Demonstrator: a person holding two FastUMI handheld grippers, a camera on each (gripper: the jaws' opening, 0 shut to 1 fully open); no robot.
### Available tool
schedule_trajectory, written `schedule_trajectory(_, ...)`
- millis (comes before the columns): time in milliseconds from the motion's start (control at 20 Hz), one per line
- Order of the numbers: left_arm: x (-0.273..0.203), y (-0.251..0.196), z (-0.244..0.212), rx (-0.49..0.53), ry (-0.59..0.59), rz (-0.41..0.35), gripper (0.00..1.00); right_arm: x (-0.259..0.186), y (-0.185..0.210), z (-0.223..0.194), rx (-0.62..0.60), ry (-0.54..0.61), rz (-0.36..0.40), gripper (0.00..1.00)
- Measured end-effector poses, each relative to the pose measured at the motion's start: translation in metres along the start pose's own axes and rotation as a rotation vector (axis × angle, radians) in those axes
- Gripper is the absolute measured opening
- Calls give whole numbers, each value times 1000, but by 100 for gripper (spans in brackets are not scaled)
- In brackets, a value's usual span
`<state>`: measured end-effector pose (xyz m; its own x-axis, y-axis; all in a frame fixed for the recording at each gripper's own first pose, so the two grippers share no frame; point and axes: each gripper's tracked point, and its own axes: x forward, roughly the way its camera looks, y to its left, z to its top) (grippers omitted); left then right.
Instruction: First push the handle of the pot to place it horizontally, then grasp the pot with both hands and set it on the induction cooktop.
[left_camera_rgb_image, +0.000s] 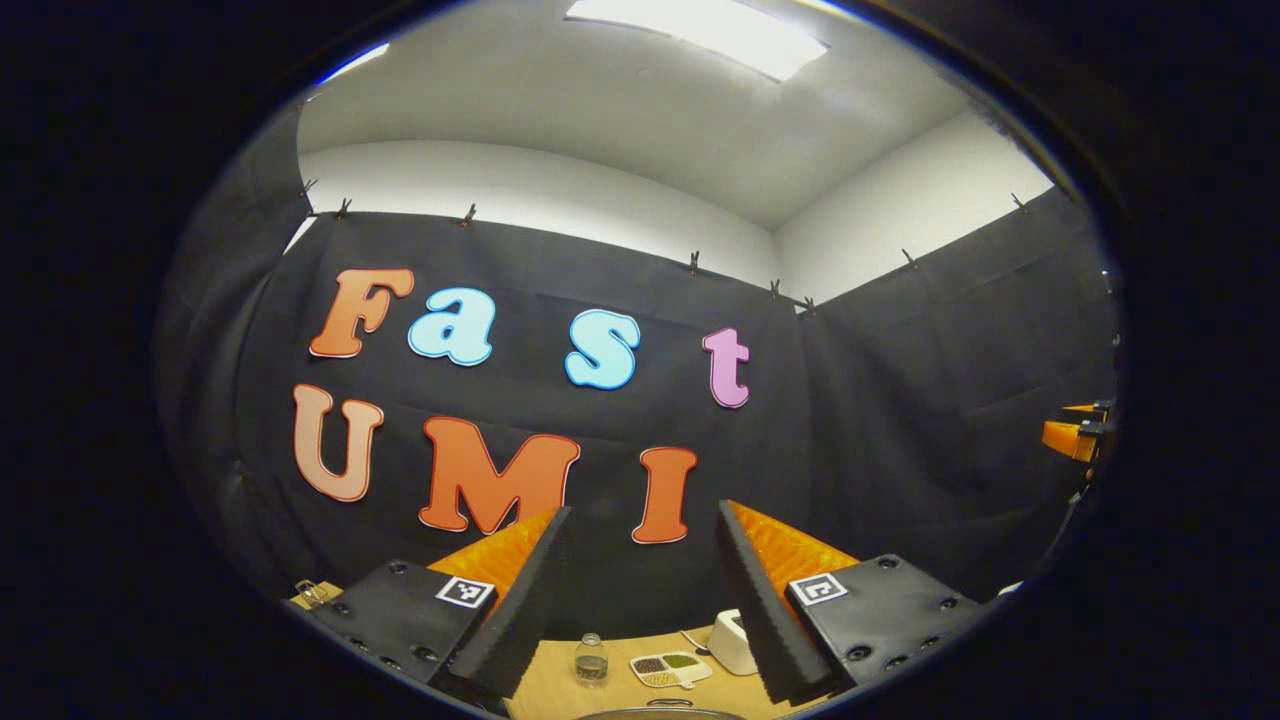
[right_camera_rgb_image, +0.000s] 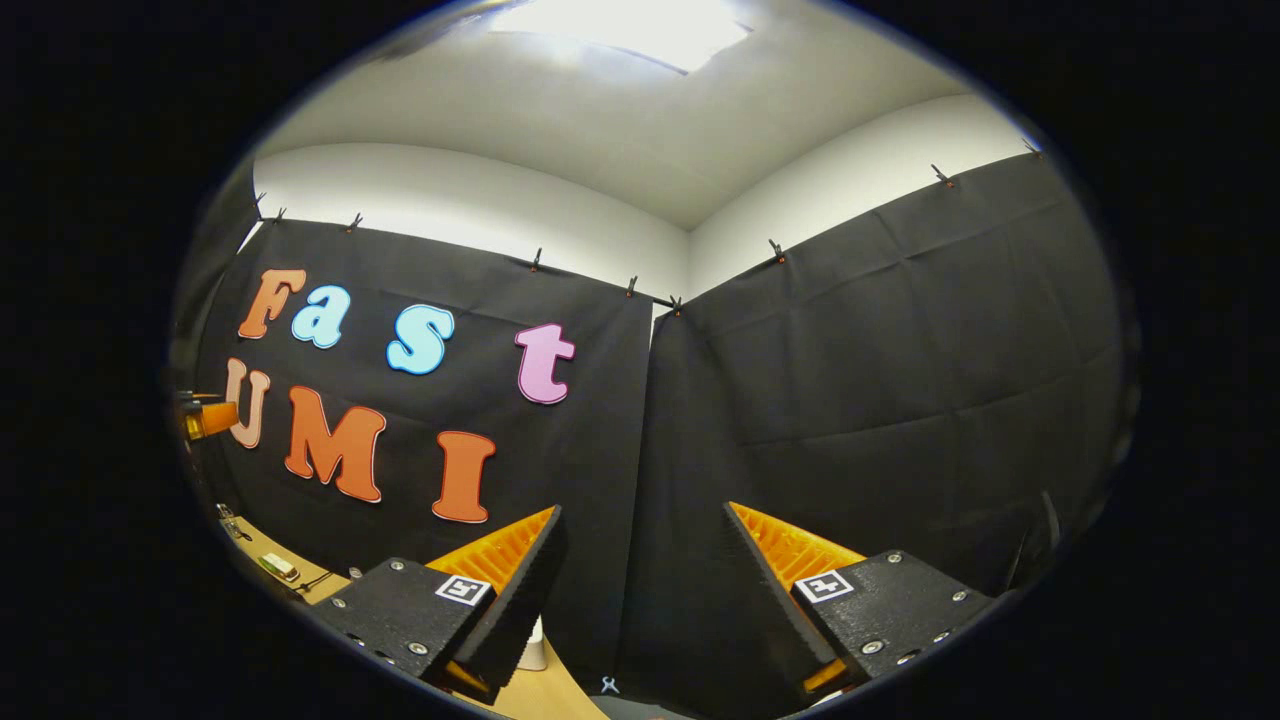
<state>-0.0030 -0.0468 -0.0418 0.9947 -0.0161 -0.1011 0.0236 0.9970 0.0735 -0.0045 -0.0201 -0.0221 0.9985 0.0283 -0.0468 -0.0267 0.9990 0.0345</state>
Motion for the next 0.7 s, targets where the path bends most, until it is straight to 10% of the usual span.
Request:
schedule_trajectory(100, 0, -6, -17, -1, 54, -10, 72, 1, -4, -3, -8, 5, -1, 95)
schedule_trajectory(250, 1, -1, -51, 44, 157, 36, 8, 4, -6, -6, -6, 9, 10, 95)
schedule_trajectory(700, -38, -18, -209, -97, 682, 102, 7, 17, -12, -33, 4, 29, 56, 95)
